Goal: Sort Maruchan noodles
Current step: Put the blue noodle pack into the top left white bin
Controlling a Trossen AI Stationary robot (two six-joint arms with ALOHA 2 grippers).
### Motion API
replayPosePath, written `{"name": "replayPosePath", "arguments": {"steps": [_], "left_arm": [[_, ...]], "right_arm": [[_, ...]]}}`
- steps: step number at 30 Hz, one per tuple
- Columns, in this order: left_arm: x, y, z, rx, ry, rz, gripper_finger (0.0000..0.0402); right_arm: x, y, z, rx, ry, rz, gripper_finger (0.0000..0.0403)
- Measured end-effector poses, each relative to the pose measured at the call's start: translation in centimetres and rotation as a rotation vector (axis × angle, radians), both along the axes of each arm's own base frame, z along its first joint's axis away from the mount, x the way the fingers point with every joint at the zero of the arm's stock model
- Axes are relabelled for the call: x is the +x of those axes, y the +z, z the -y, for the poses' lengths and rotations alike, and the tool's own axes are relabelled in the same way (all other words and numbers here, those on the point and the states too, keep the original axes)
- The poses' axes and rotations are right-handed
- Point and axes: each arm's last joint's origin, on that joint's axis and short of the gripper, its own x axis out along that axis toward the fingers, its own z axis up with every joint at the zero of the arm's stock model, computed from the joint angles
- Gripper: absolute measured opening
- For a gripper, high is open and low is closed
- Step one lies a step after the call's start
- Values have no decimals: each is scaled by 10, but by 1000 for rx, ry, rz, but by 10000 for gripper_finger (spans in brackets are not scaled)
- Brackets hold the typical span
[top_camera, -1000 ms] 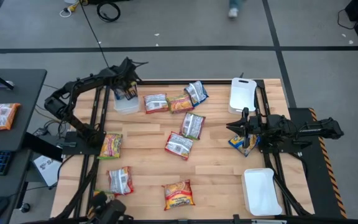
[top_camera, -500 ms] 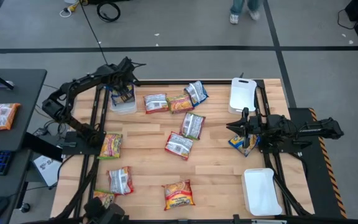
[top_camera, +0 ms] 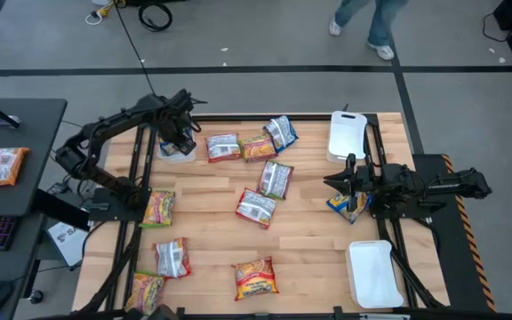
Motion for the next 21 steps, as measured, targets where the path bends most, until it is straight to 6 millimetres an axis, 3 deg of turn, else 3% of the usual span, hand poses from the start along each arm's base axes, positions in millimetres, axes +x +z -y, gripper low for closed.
{"name": "replayPosePath", "arguments": {"steps": [8,15,21], "left_arm": [[-22,-20,-10,27,298,-27,78],[-28,-39,-14,69,484,28,20],[-32,-52,-10,42,603,40,22]], "right_arm": [[0,0,0,0,0,0,56],[0,0,0,0,0,0,56],[0,0,0,0,0,1,56]]}}
